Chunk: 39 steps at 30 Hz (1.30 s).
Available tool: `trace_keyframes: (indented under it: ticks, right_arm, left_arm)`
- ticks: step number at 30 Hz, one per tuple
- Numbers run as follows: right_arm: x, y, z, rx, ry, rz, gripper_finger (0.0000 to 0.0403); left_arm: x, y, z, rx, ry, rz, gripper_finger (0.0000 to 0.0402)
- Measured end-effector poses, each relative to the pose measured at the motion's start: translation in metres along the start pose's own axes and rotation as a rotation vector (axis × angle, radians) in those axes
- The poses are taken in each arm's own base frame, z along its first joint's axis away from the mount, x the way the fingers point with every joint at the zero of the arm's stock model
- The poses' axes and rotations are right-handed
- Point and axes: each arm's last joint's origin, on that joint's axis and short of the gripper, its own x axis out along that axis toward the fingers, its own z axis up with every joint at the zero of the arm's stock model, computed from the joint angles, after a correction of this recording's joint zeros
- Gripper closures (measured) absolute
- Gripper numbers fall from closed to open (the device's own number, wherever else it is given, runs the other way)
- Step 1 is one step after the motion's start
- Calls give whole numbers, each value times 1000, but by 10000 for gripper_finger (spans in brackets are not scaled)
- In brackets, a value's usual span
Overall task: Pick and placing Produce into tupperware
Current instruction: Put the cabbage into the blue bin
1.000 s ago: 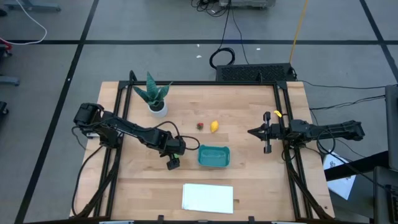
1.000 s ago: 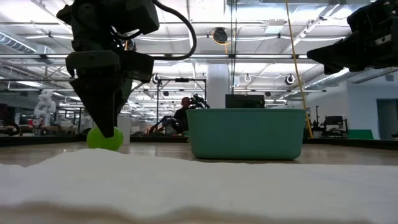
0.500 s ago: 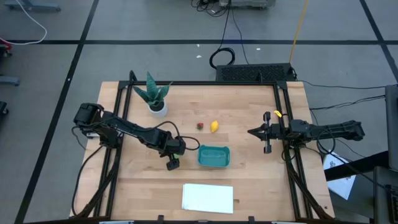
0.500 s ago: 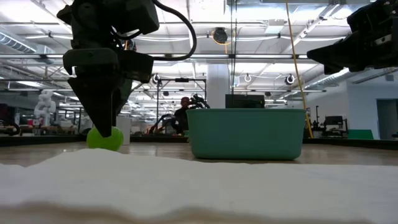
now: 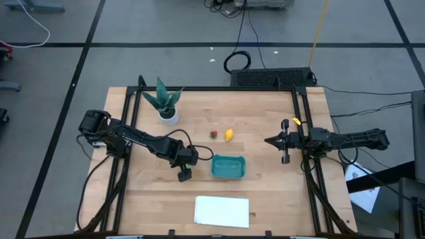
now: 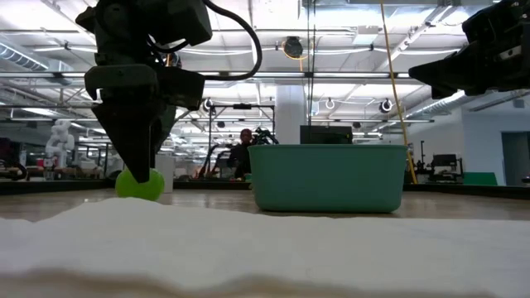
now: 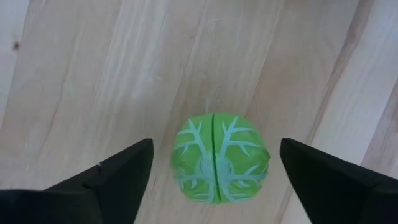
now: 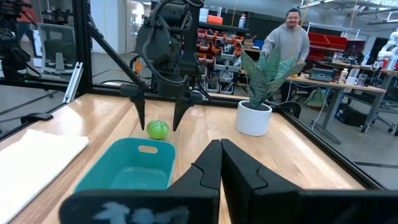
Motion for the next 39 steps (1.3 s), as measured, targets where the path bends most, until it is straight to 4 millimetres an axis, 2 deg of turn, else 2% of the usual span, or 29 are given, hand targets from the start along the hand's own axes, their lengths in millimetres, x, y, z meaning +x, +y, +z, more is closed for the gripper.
trace_keyframes:
  ticks: [7,16,30,39]
  right_arm:
    - [0,0,0,0,0,0,403]
    - [0,0,0,0,0,0,403]
    - [0,0,0,0,-1,0,403]
    - [0,0,0,0,-2,0,403]
  left_arm:
    - [0,-1,1,-2,2,-26,123]
    - [-1,-1,1,-1,-1,-29,174]
    - [-3,-2,2,37,0,-30,182]
    - [-18,-6,16,99,-16,-34,177]
